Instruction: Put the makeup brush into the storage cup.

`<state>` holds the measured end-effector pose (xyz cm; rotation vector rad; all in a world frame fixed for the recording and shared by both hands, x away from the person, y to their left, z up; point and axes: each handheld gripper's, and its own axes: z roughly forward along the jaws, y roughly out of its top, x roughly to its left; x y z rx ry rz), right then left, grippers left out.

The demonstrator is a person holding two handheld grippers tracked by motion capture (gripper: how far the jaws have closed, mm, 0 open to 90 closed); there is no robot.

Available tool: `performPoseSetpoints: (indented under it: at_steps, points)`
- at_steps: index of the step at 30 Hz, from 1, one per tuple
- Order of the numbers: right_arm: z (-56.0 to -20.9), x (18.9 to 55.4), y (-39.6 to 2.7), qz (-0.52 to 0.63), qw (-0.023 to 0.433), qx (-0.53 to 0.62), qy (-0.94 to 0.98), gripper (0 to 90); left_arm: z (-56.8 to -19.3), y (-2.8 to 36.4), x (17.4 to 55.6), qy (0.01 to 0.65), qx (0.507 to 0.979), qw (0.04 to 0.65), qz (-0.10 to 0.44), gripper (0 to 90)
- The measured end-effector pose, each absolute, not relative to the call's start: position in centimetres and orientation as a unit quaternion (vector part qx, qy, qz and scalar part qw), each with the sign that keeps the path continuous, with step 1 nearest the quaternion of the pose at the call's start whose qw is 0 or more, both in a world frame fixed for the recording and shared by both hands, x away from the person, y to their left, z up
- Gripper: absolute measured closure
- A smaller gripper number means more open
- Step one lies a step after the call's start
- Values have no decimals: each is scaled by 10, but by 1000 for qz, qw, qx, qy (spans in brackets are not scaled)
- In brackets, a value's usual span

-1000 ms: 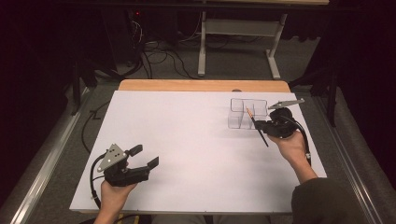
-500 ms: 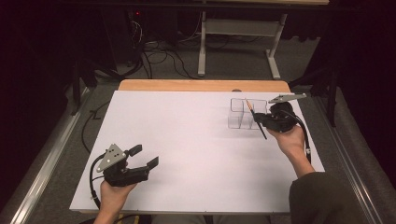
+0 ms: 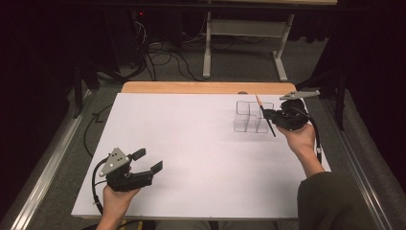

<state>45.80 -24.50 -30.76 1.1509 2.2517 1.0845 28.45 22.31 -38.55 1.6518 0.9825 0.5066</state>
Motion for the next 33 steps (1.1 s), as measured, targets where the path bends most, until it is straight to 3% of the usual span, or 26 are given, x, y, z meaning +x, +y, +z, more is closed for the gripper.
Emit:
performPoseSetpoints:
  at_steps: [33]
  points:
    - [-299, 485, -233, 417, 211, 413, 782, 849, -386, 222, 285, 412, 698, 548, 206, 213]
